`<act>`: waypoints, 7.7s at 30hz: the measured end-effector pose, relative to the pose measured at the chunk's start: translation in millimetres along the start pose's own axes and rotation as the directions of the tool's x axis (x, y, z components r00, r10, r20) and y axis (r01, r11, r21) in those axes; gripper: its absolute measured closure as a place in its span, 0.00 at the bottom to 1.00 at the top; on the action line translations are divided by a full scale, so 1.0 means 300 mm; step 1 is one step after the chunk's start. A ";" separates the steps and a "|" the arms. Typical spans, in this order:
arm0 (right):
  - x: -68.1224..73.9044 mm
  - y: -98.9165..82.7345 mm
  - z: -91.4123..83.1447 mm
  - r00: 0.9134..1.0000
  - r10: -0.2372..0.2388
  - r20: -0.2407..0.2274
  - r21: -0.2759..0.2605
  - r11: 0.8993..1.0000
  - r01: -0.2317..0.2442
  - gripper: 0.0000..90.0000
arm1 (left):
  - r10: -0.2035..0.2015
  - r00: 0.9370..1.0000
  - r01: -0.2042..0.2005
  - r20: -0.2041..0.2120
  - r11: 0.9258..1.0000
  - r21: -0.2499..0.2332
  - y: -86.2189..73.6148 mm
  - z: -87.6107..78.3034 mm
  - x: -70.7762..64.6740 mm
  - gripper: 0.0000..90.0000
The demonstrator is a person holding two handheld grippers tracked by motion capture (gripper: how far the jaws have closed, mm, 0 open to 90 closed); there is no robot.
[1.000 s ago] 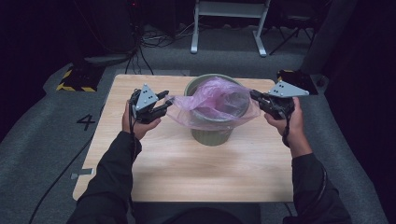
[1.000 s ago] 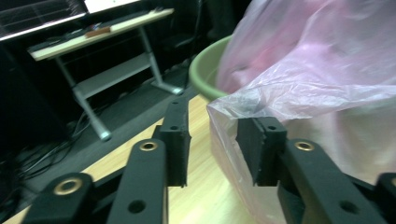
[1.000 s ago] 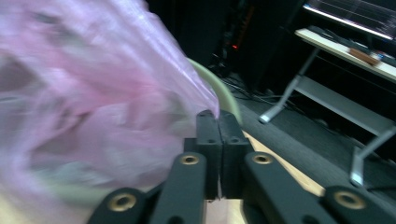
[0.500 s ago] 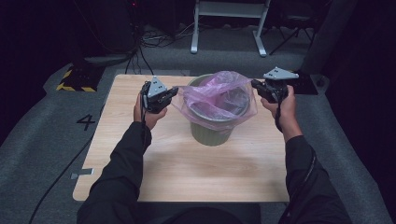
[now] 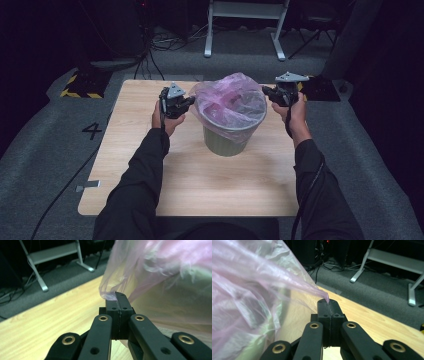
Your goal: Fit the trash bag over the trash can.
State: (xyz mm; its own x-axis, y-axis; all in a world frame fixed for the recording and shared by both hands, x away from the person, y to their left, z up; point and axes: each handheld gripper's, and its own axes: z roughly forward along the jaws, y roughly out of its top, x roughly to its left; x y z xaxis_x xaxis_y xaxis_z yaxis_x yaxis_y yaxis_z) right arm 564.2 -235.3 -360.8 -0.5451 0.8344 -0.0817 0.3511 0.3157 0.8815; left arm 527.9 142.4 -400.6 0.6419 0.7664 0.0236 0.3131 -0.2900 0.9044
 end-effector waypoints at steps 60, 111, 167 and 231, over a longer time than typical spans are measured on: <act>-0.016 -0.227 -0.139 0.990 -0.086 -0.109 -0.045 0.996 0.081 0.45 | 0.178 0.977 -0.180 0.120 0.984 0.002 -0.154 -0.198 -0.176 0.27; 0.140 -0.443 -0.085 0.947 -0.246 -0.208 0.054 0.964 0.262 0.97 | 0.239 0.961 -0.257 0.139 0.957 0.131 -0.242 -0.082 -0.203 0.69; 0.152 -0.457 -0.158 0.930 -0.290 -0.228 0.017 0.953 0.301 0.58 | 0.078 0.997 -0.079 0.025 0.996 0.041 0.364 0.159 -0.056 0.53; 0.182 -0.466 -0.207 0.903 -0.310 -0.296 -0.001 0.946 0.325 0.54 | -0.102 0.994 0.102 -0.041 0.995 0.001 0.082 0.059 0.123 0.38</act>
State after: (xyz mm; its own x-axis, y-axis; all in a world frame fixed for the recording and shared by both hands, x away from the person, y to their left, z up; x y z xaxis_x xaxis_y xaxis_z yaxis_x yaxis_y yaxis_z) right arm 438.2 -261.9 -459.5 -0.8269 0.5218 -0.2096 0.1543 0.5690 0.8078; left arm 571.6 153.5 -385.0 0.5774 0.8149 -0.0510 0.3777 -0.2112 0.9015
